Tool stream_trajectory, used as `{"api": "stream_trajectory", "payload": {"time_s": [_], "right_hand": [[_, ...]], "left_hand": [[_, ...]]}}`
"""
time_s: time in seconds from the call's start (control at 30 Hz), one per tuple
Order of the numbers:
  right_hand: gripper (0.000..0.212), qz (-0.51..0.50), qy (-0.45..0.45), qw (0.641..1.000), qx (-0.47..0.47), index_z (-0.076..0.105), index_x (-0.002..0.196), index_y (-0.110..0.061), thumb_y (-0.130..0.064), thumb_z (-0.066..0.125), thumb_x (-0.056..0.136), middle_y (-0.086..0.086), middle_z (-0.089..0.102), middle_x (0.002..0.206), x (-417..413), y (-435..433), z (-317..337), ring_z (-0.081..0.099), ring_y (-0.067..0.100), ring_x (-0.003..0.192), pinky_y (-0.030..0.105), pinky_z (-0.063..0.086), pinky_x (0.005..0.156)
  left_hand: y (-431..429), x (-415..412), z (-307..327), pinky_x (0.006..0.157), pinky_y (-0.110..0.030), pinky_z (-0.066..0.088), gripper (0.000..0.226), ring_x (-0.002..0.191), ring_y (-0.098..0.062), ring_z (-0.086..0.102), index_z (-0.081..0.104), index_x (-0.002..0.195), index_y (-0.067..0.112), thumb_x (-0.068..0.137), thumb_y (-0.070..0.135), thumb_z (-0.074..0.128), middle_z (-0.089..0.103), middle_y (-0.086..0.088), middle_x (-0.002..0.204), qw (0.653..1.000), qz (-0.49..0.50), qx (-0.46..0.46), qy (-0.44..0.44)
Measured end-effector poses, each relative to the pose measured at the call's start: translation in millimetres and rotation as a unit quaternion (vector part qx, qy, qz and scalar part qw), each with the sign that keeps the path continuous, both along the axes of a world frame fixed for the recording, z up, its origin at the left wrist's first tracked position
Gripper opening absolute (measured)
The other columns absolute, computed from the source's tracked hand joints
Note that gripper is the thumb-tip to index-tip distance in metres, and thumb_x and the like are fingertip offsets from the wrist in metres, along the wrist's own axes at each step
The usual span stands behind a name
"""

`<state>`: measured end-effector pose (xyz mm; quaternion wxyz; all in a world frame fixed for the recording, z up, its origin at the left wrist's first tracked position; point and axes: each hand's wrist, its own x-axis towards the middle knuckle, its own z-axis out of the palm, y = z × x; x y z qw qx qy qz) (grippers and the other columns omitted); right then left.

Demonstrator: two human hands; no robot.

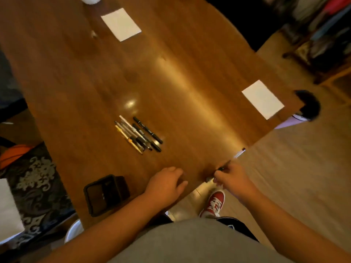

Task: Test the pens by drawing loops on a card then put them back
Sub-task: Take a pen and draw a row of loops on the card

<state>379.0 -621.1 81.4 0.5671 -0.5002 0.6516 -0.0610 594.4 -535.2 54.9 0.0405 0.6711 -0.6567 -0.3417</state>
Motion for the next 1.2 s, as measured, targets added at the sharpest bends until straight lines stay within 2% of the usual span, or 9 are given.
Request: {"api": "stream_trajectory", "payload": {"time_s": [0.1,0.23,0.33,0.43,0.53,0.77,0.9,1.0,1.2], "right_hand": [[0.01,-0.073,-0.037,0.996,0.044,0.062,0.079,-0.004,0.006,0.061,0.079,0.008,0.07,0.062,-46.6,14.8,15.1,0.064,0.016,0.052,0.03,0.046,0.05],[0.008,-0.17,-0.092,0.98,0.039,0.06,0.087,0.001,0.008,0.061,0.084,0.014,0.074,0.074,-103.9,10.2,27.1,0.068,0.019,0.06,0.027,0.049,0.049],[0.003,-0.211,-0.124,0.969,0.038,0.062,0.09,0.0,0.001,0.059,0.089,0.015,0.075,0.078,-146.9,0.3,32.0,0.068,0.018,0.063,0.029,0.05,0.053],[0.013,-0.235,-0.139,0.962,0.024,0.063,0.088,0.001,-0.008,0.057,0.094,0.015,0.072,0.075,-192.7,-23.1,37.1,0.065,0.017,0.059,0.028,0.047,0.052],[0.013,-0.237,-0.161,0.958,0.016,0.062,0.084,-0.003,-0.007,0.056,0.095,0.018,0.065,0.071,-237.7,-49.2,44.3,0.061,0.02,0.057,0.03,0.043,0.051],[0.013,-0.191,-0.205,0.959,0.048,0.065,0.085,-0.005,-0.007,0.057,0.094,0.013,0.068,0.072,-307.1,-99.1,53.6,0.062,0.019,0.059,0.026,0.047,0.048],[0.013,-0.195,-0.241,0.947,0.079,0.064,0.084,-0.004,-0.004,0.056,0.094,0.018,0.063,0.071,-308.9,-133.0,52.6,0.056,0.021,0.057,0.029,0.041,0.049],[0.014,-0.182,-0.261,0.941,0.118,0.063,0.082,-0.008,-0.005,0.056,0.094,0.015,0.065,0.071,-298.9,-165.4,51.7,0.057,0.02,0.057,0.028,0.044,0.05],[0.018,-0.144,-0.242,0.952,0.122,0.07,0.081,-0.012,-0.02,0.06,0.095,0.009,0.064,0.068,-277.4,-238.9,50.5,0.055,0.015,0.055,0.025,0.043,0.051]], "left_hand": [[-22.0,-26.5,7.5,0.083,-0.033,0.05,0.035,0.1,-0.012,0.057,0.059,0.119,0.025,0.094,0.049,0.051,0.06,0.006,0.11,0.997,-0.073,0.012,0.023],[-56.9,-86.8,19.4,0.08,-0.024,0.046,0.03,0.096,-0.009,0.058,0.063,0.114,0.026,0.094,0.047,0.053,0.062,0.007,0.107,0.989,-0.132,0.01,0.071],[-77.7,-146.6,27.9,0.082,-0.022,0.047,0.031,0.094,-0.004,0.057,0.064,0.114,0.024,0.091,0.045,0.059,0.063,0.007,0.107,0.986,-0.13,0.012,0.107],[-101.2,-209.0,37.3,0.08,-0.023,0.049,0.029,0.091,-0.002,0.058,0.065,0.107,0.025,0.087,0.046,0.065,0.062,0.01,0.101,0.986,-0.101,0.009,0.131],[-125.3,-262.6,46.2,0.082,-0.03,0.051,0.031,0.093,-0.004,0.059,0.064,0.11,0.025,0.087,0.047,0.064,0.063,0.009,0.103,0.987,-0.104,-0.003,0.122],[-163.8,-332.4,62.0,0.084,-0.021,0.052,0.035,0.098,0.001,0.058,0.059,0.122,0.034,0.089,0.042,0.065,0.061,0.018,0.106,0.989,-0.035,-0.018,0.14],[-193.0,-340.6,66.4,0.08,-0.019,0.05,0.032,0.092,-0.002,0.058,0.061,0.119,0.031,0.09,0.043,0.063,0.062,0.013,0.106,0.991,-0.044,-0.04,0.121],[-219.1,-334.8,65.2,0.073,-0.019,0.047,0.03,0.086,-0.003,0.056,0.063,0.113,0.03,0.088,0.047,0.064,0.062,0.011,0.101,0.992,-0.045,-0.071,0.098],[-280.1,-313.9,59.9,0.063,-0.016,0.042,0.027,0.075,-0.007,0.056,0.065,0.098,0.027,0.09,0.051,0.057,0.064,0.009,0.088,0.989,-0.041,-0.128,0.066]]}}
